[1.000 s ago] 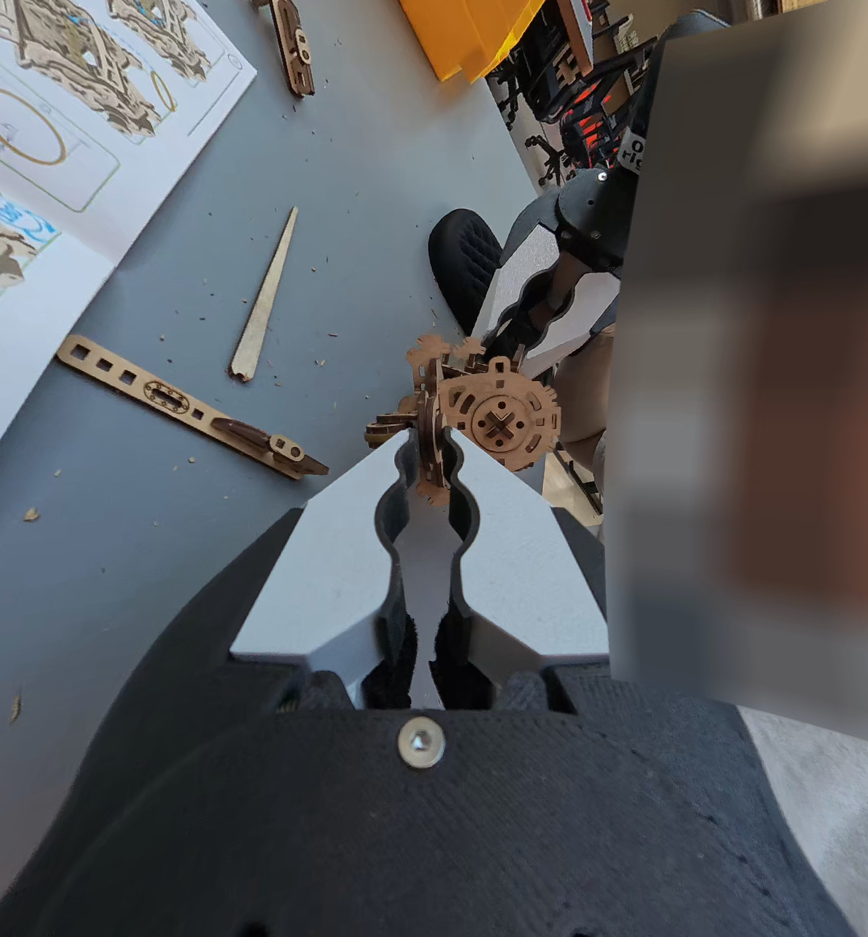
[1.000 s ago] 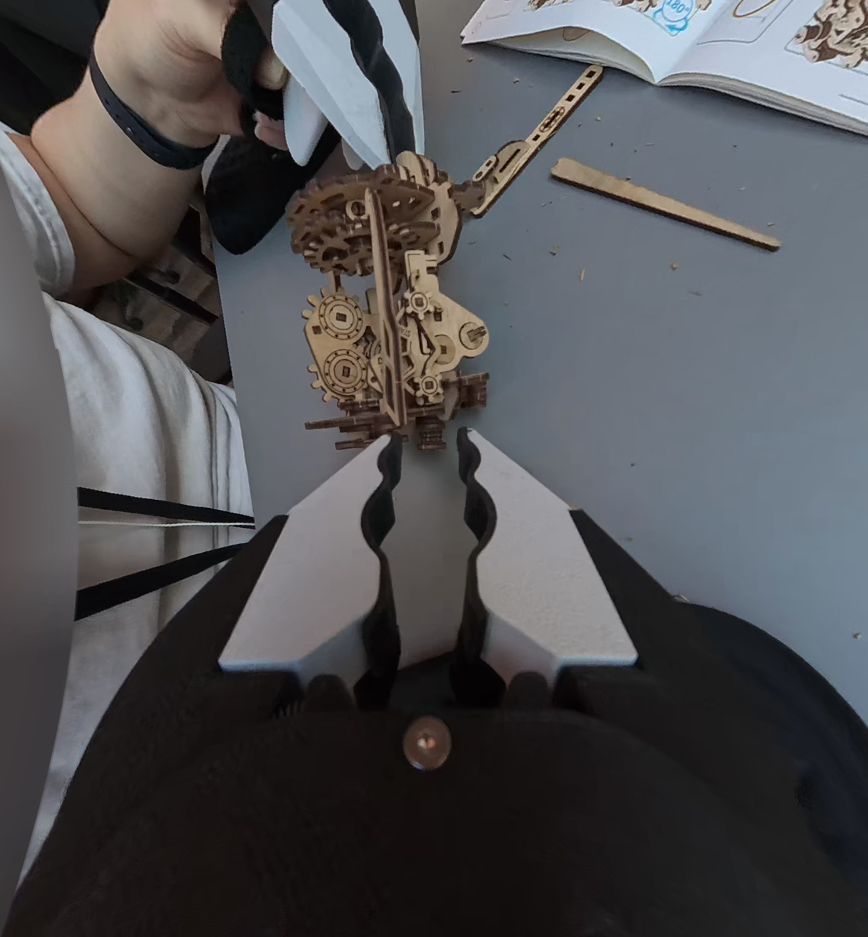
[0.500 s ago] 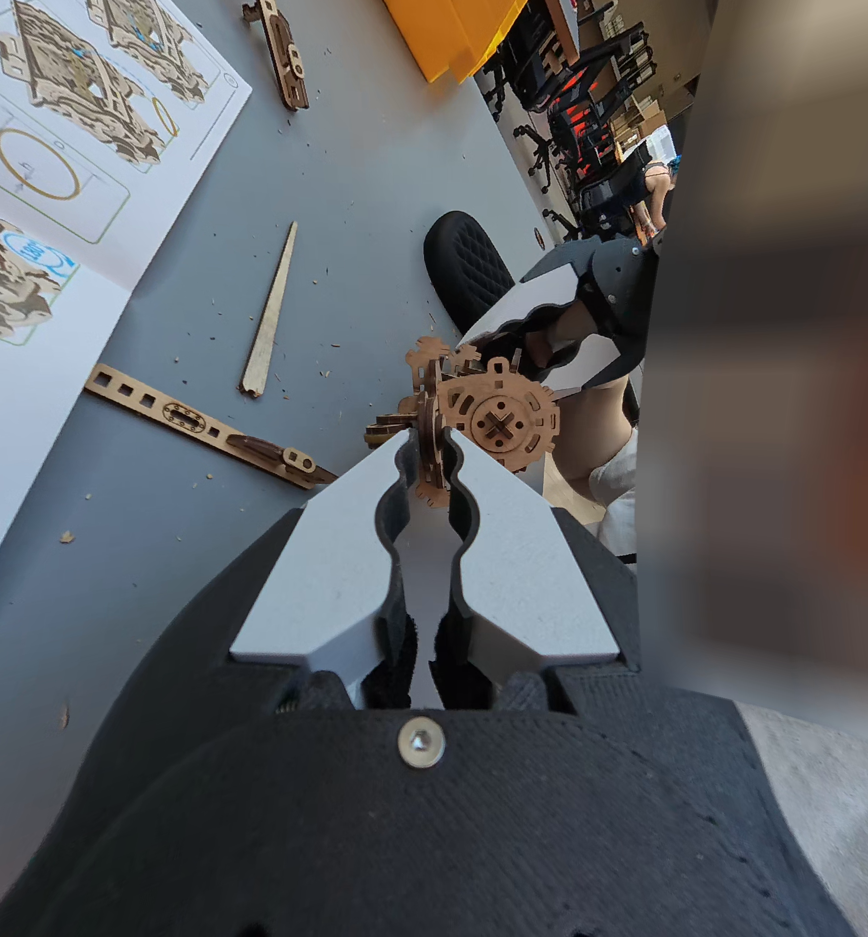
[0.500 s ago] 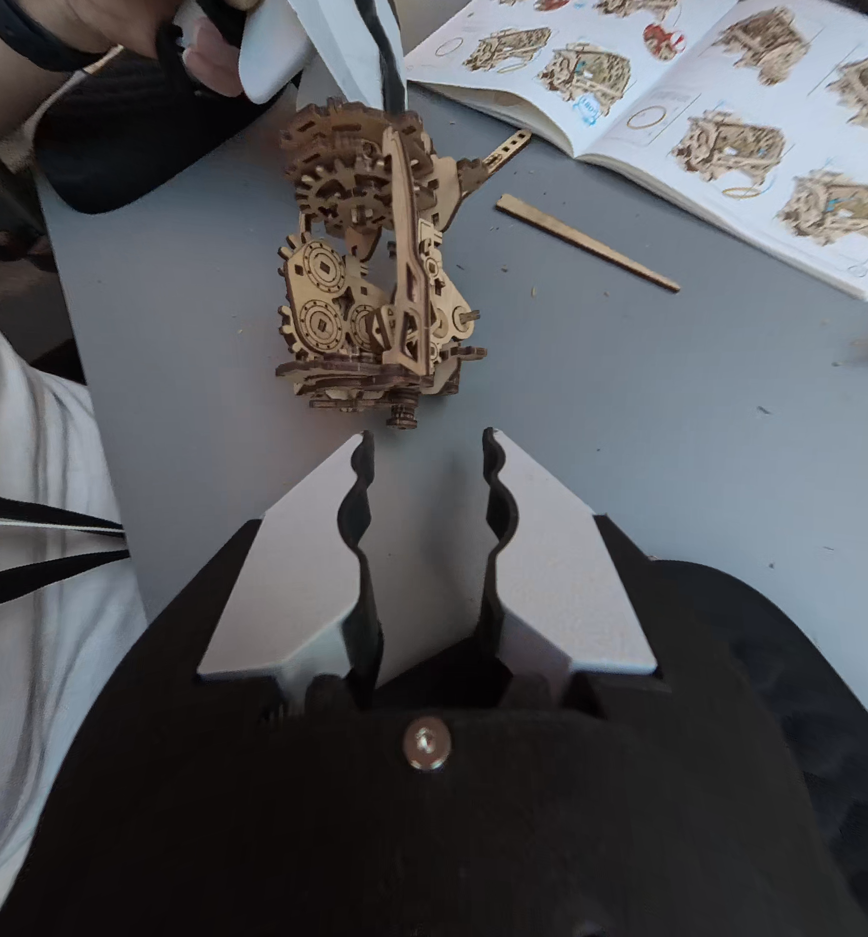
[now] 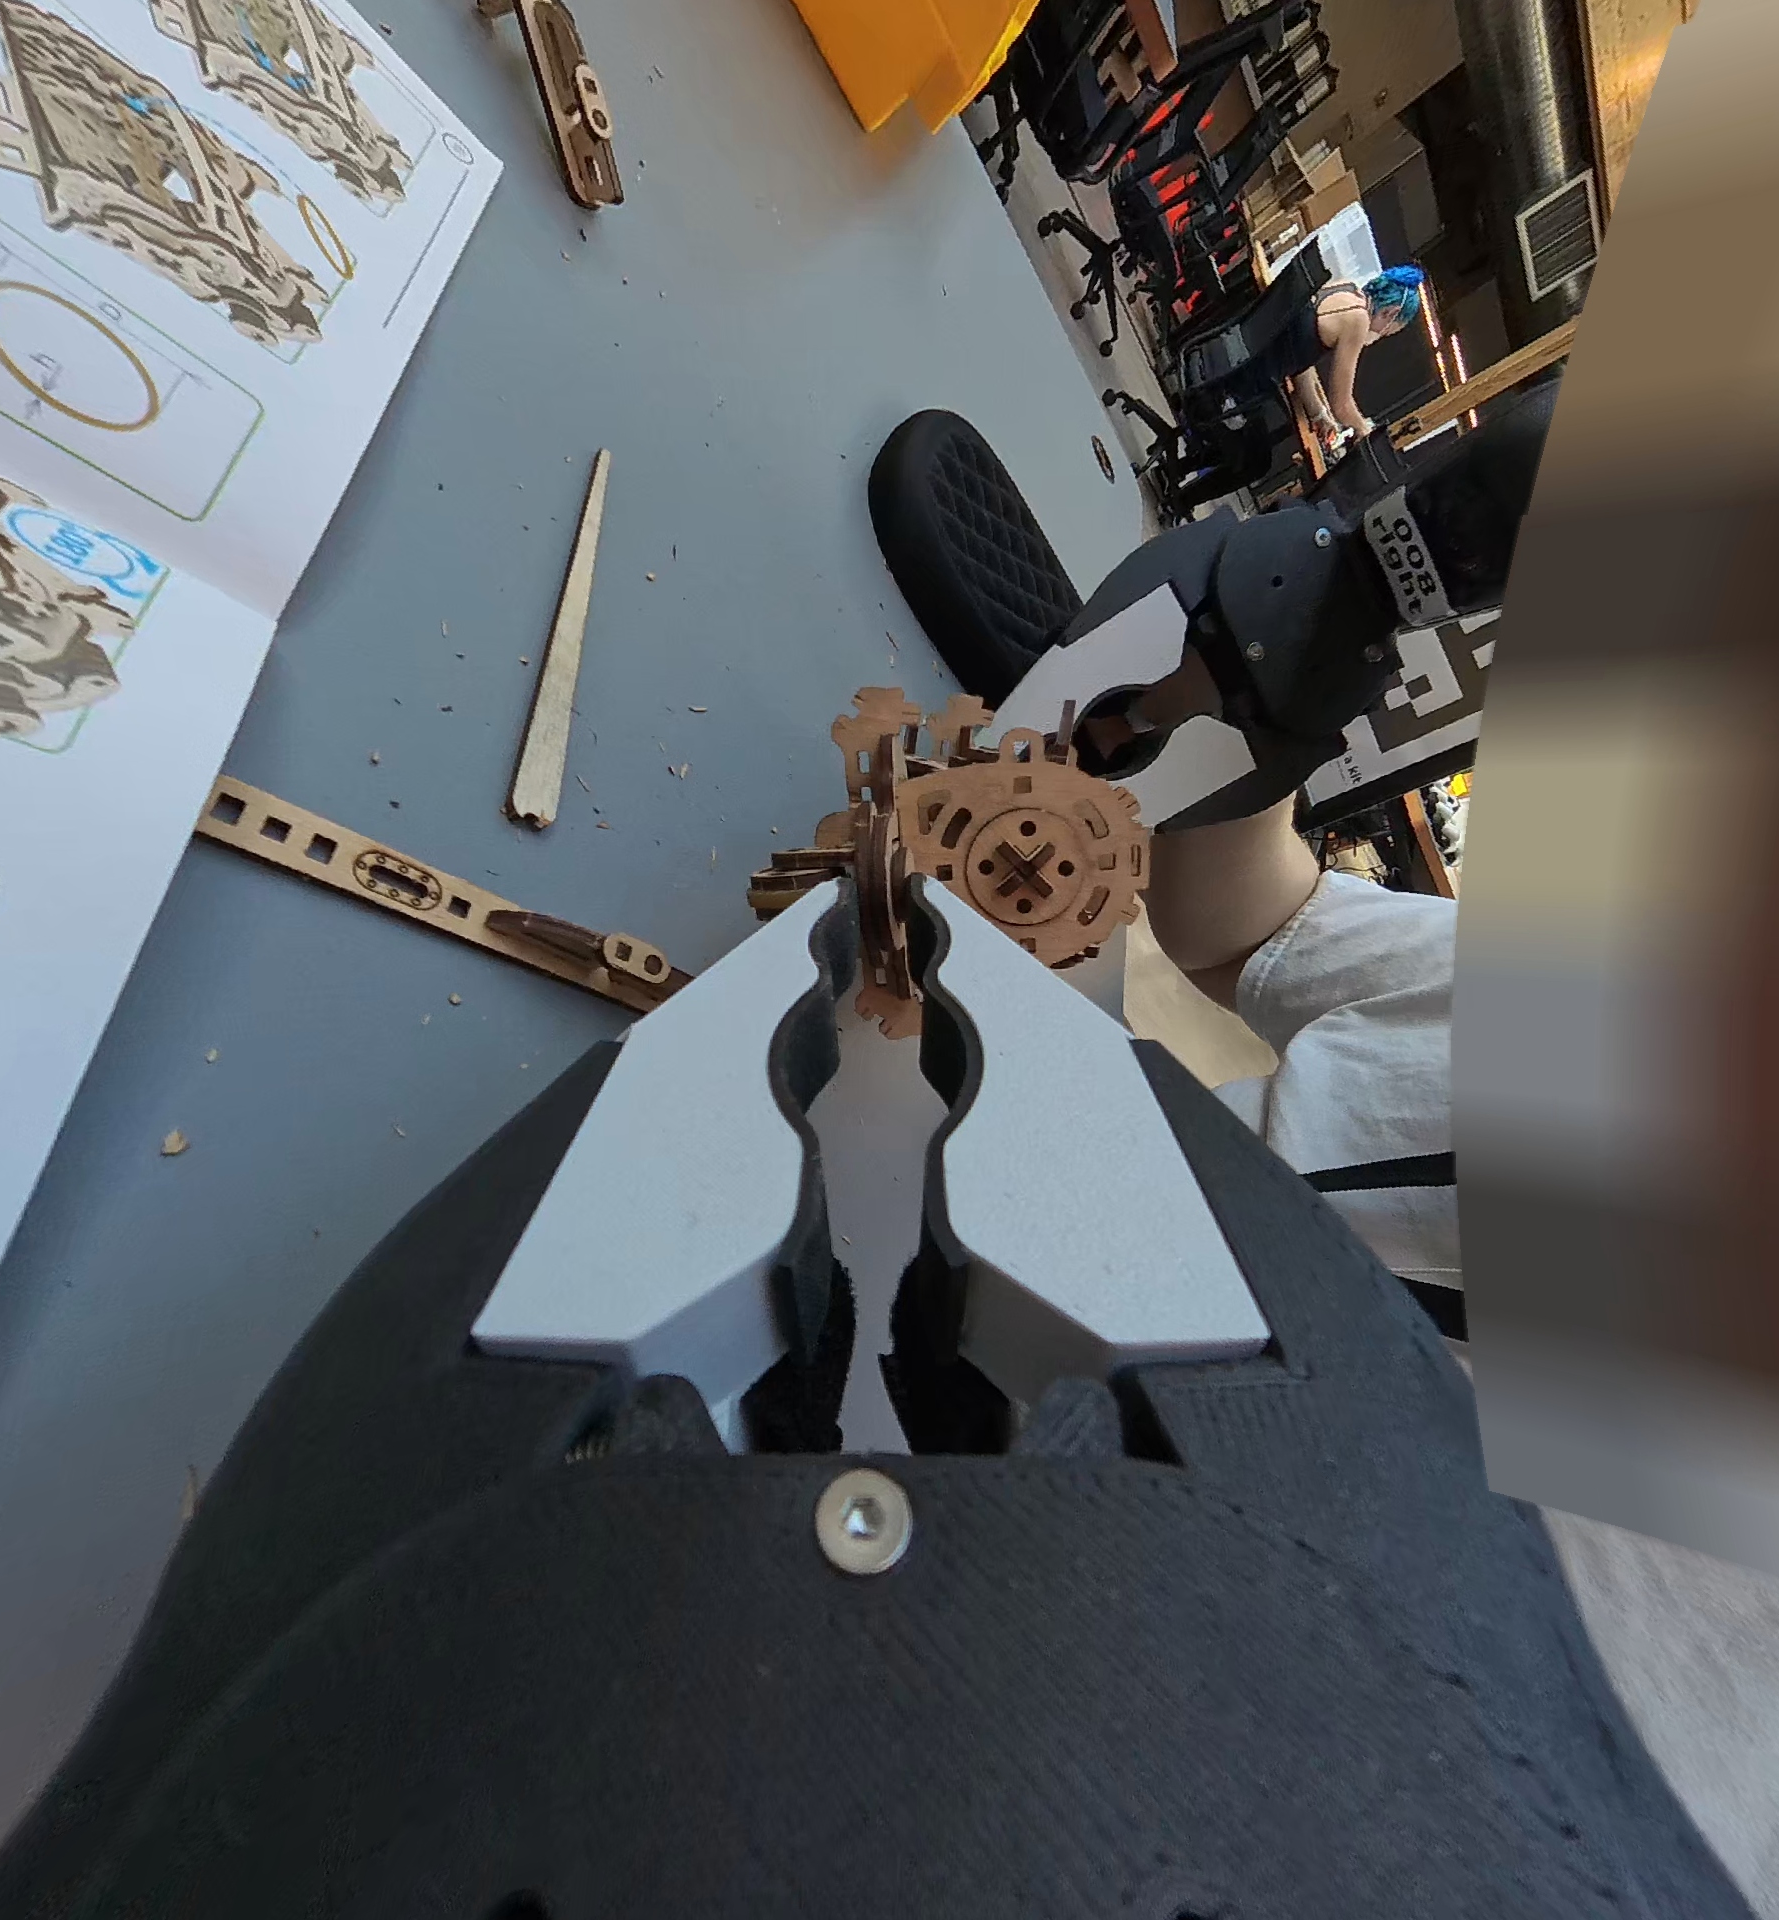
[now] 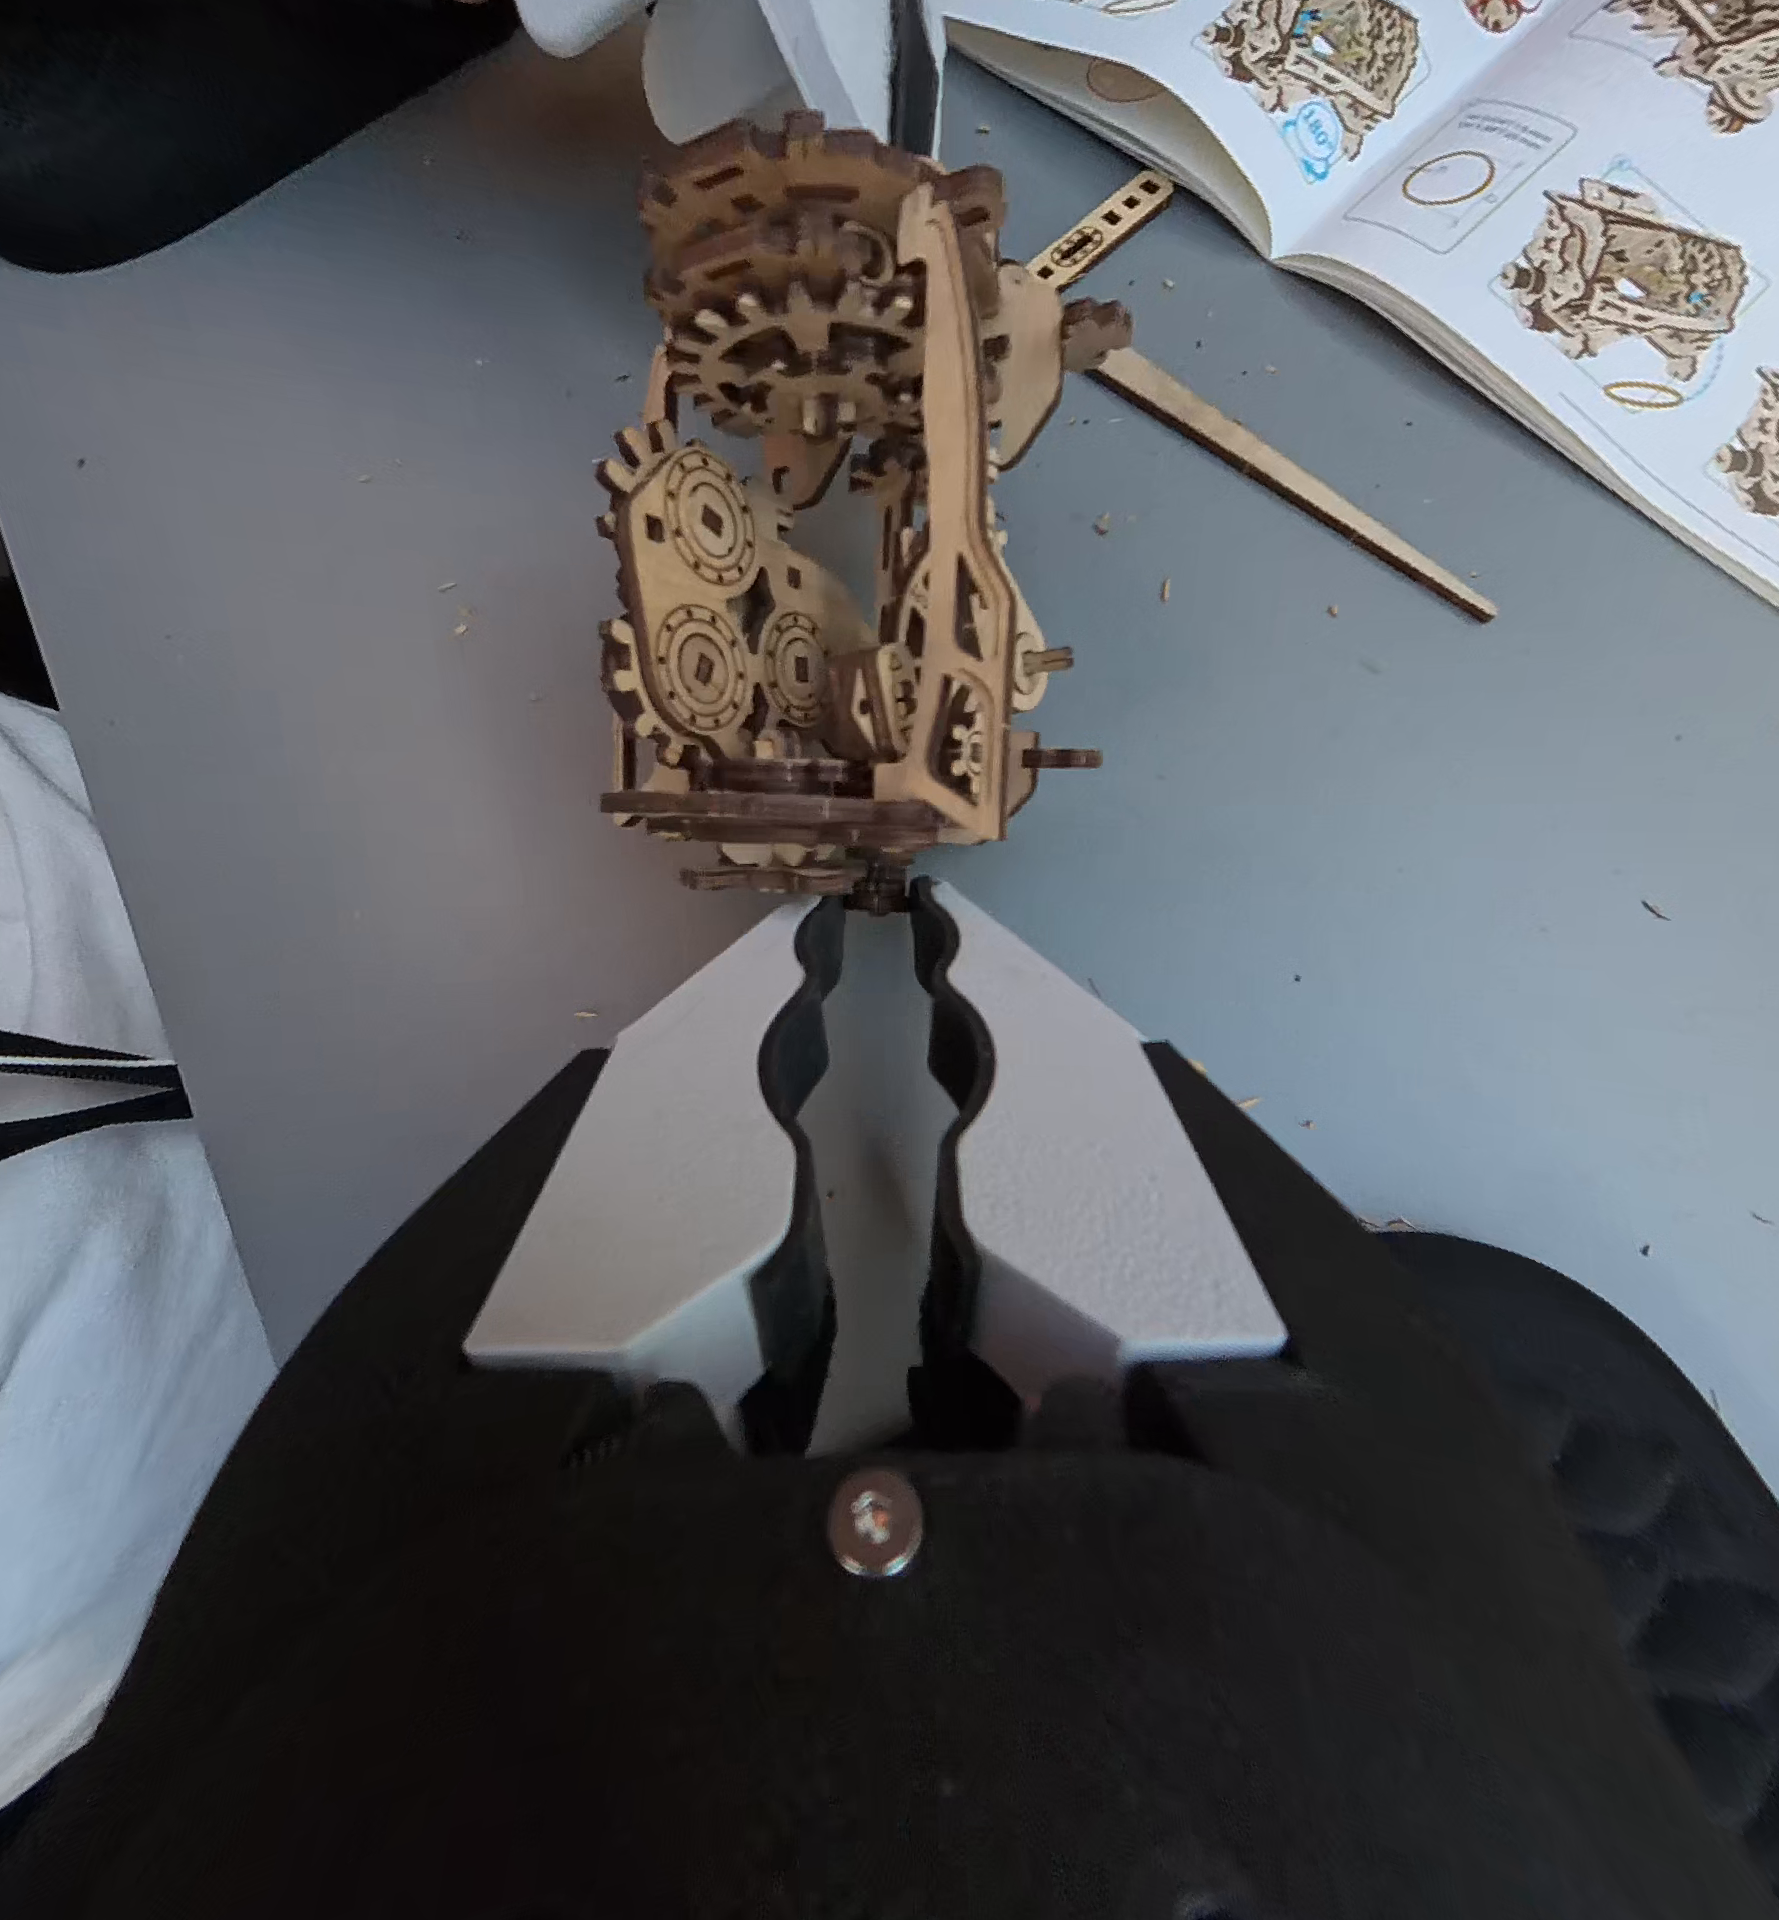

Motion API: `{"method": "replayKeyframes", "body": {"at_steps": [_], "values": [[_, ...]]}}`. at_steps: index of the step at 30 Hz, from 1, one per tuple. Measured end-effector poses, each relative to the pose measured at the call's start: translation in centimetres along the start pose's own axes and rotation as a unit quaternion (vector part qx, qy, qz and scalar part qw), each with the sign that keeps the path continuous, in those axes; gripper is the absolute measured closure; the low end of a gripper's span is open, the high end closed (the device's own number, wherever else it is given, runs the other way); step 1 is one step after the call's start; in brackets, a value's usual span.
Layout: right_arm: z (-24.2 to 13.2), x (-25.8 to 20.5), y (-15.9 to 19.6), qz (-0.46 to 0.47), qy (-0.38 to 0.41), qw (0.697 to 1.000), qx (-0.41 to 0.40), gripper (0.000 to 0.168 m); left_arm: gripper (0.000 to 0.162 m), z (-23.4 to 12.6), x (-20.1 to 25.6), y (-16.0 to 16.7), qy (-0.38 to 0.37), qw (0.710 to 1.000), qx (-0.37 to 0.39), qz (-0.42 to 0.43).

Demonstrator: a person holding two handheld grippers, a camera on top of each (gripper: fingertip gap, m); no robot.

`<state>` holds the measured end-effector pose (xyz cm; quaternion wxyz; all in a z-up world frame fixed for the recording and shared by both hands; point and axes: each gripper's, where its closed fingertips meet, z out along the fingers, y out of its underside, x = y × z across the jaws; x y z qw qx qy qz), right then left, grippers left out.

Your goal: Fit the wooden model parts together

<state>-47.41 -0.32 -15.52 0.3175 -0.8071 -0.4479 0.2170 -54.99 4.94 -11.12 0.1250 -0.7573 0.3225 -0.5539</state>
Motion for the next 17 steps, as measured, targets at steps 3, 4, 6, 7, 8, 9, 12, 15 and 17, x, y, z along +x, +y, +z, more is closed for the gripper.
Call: {"method": "replayKeyframes", "body": {"at_steps": [3,4,6,7,8,9,12,15,17], "values": [[-0.1,0.0,-0.3,-0.004,-0.001,1.000,0.007,0.156,0.155,-0.2,0.0,0.0,0.010,1.000,0.005,-0.013],[-0.1,-0.2,-0.5,-0.003,-0.010,1.000,0.013,0.156,0.155,-0.3,0.0,0.0,0.015,1.000,0.006,-0.018],[-0.3,-0.5,-0.8,0.013,-0.037,0.999,0.020,0.156,0.155,-0.5,0.1,-0.1,0.026,0.999,0.008,-0.033],[-0.3,-0.6,-0.9,0.021,-0.051,0.998,0.022,0.156,0.155,-0.5,0.0,0.0,0.030,0.999,0.006,-0.040],[-0.3,-0.7,-0.9,0.028,-0.063,0.997,0.021,0.156,0.155,-0.6,0.0,0.0,0.033,0.998,0.004,-0.047],[-0.2,-0.7,-0.8,0.035,-0.071,0.997,0.018,0.156,0.155,-0.5,-0.2,0.1,0.034,0.998,0.002,-0.054],[-0.1,-0.7,-0.5,0.037,-0.079,0.996,0.008,0.156,0.155,-0.5,-0.7,0.4,0.036,0.997,-0.007,-0.072],[0.0,-0.7,-0.3,0.035,-0.085,0.996,0.001,0.156,0.155,-0.5,-1.0,0.4,0.045,0.995,-0.004,-0.090],[0.1,-0.7,-0.3,0.036,-0.089,0.995,-0.001,0.156,0.155,-0.4,-1.2,0.6,0.047,0.994,-0.005,-0.101]]}}
